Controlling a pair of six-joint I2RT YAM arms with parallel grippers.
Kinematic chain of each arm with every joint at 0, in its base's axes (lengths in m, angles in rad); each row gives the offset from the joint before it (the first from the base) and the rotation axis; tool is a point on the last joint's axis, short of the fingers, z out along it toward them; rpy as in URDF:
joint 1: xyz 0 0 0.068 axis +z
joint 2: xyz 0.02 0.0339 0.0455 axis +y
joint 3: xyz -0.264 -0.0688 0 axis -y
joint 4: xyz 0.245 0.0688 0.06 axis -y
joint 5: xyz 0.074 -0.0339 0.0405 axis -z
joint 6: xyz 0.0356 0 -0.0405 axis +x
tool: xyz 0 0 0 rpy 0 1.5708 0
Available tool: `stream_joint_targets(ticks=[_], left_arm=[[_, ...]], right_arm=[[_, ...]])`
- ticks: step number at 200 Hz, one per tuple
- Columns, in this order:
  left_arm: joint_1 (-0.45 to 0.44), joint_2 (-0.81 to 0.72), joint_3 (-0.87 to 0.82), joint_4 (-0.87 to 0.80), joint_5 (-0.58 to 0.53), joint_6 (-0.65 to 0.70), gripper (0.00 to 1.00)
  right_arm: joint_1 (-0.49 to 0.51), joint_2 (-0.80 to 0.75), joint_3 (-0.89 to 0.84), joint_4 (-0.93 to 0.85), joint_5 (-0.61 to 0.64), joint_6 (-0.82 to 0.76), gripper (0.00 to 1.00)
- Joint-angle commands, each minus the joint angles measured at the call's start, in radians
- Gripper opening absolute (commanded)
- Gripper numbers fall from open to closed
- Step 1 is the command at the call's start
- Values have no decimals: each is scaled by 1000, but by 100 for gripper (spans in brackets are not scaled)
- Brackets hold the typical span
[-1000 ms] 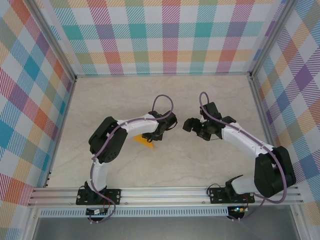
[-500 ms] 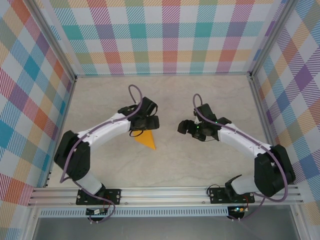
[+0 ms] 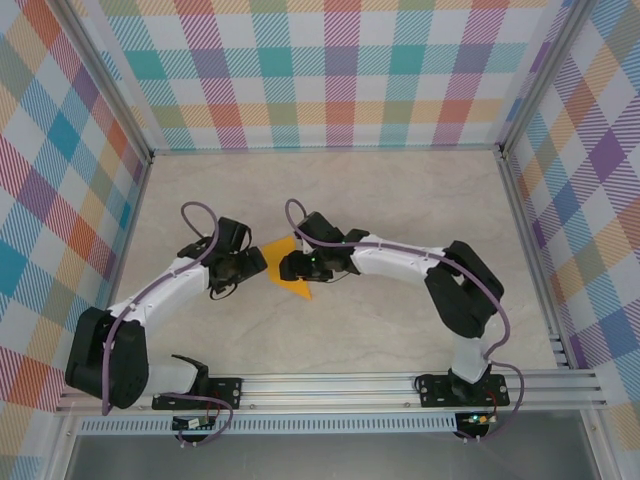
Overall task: Fold a paper plane with a square sheet of paper (pick it up from the middle)
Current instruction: Move the paper to the center of the table.
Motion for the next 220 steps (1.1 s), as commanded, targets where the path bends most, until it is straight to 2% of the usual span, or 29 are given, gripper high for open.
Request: stream_joint_targets(ticks=[1,48,88,116,143,167,192,220], left_arm=[[32,-54,-37,32,43,-23,90],[48,-83,-63,31,55,-24,90],[48,-80,-77,67,115,-1,91],[48,-68,-80,80,163,26,91],[47,-69,-85,96,206,35,91],[38,-72,-101,133,242,30,91],[19,-63,-110,163,259,4,91],[-8,-69,-135,217,278,-55,91]], right_arm=[[-7,73,63,20,-27,1,56],[-7,192,133,-15,-18,2,54],[-13,197,88,-81,3,-42,53],[-32,125,-55,-78,-28,-118,52],[-57,-2,-214,-74,-56,-238,52],[-72,-115,-283,-71,-54,-297,52],[-74,-182,-283,-42,-51,-244,54],[-84,-229,-319,46,-47,-97,53]])
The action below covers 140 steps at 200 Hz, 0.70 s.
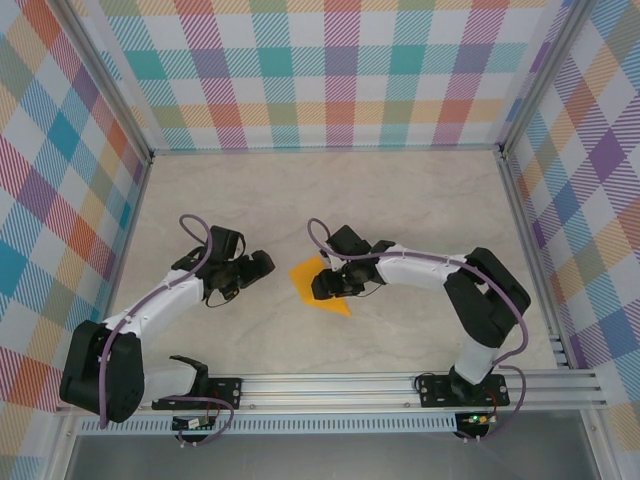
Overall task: Fold a paper plane with a square sheet of paper (pick it up from the middle)
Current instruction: Move the paper to the center of the table.
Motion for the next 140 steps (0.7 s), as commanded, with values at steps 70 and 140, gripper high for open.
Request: stream_joint_targets(ticks=[70,140], left_arm=[[-101,8,-58,150,31,-112,92],[-155,29,-71,197,52,-157,92]], right_arm=[[-15,-4,-87,195,-34,216,51],[-48,43,-103,205,-16,231,49]])
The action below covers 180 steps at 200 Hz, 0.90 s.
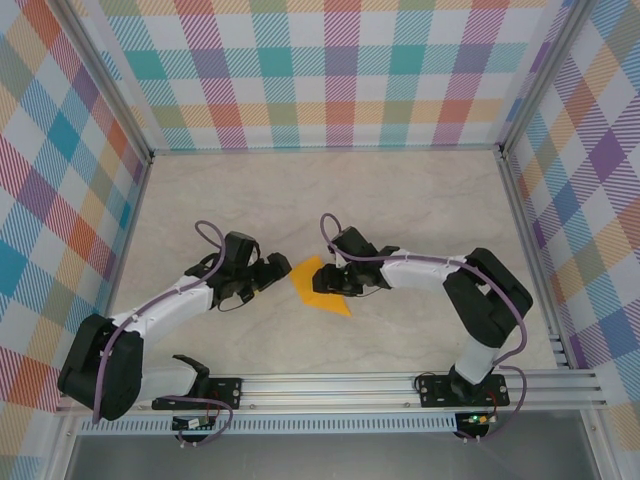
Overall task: Fold a paper plane with a square sheet of paper (pick it up from the middle)
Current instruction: Move the paper to the center of the table, then fold the wing for the fifth time at the center of the table.
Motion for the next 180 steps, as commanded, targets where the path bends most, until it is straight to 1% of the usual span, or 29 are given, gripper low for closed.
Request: stream_joint_targets(ticks=[1,39,70,118,151,180], left_arm=[[-22,12,-20,41,21,-35,92],[-59,27,-29,78,31,-89,91],[-115,51,-41,135,43,-157,87],[-195,118,-45,205,52,-263,73],[-204,163,-41,217,57,-301,63],[-217,214,-39,278,96,-329,52]], right_arm=[[-13,27,-20,27,1,22,49],[-42,43,-51,42,-30,45,48],[-72,37,-83,63,-72,70,47],[-110,43,-112,87,-125,105,46],[-123,48,-117,93,-138,114,45],[-134,57,-118,92,-145,121,44]])
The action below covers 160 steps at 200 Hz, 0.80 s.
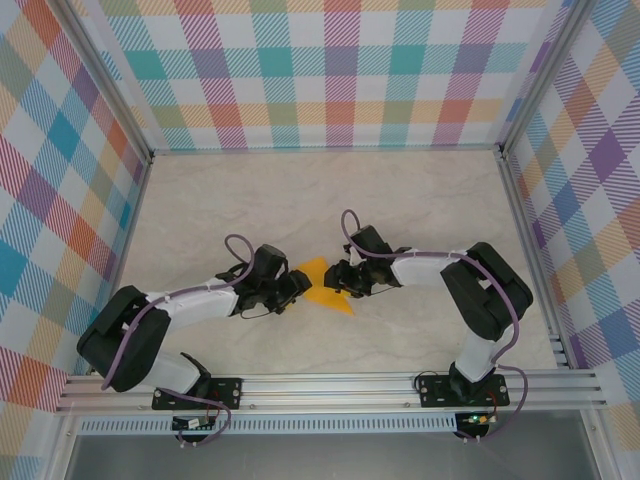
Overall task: Fold a paper plane with a square sheet of paper (pick it up from the middle)
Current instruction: Fold the wing for the fifth time at the center of the table.
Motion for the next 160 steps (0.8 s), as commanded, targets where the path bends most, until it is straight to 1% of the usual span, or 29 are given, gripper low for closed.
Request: stream_joint_targets(ticks=[1,26,46,71,101,117,130,145,160], left_arm=[[-22,37,-5,64,45,-40,51],[-28,54,7,76,58,-40,43],[-30,66,11,80,61,-34,41],[-31,98,9,113,81,-35,35],[-31,100,12,128,75,-29,26],[-31,95,19,128,71,-18,18],[-31,93,27,130,70,-6,10],[-31,90,36,124,66,5,1],[-31,85,53,97,54,18,0]], right_arm=[[-16,34,-25,-31,9,16,44],[-23,41,-29,-26,4,23,43],[-24,45,-30,-22,-1,26,43],[-25,47,-31,-17,-3,30,43],[-26,43,-31,-11,-4,28,43],[-26,29,-42,29,-24,8,43],[-25,1,-64,86,-38,-12,45],[-25,-54,-67,84,6,-65,48],[-26,-115,-79,81,61,-121,55]])
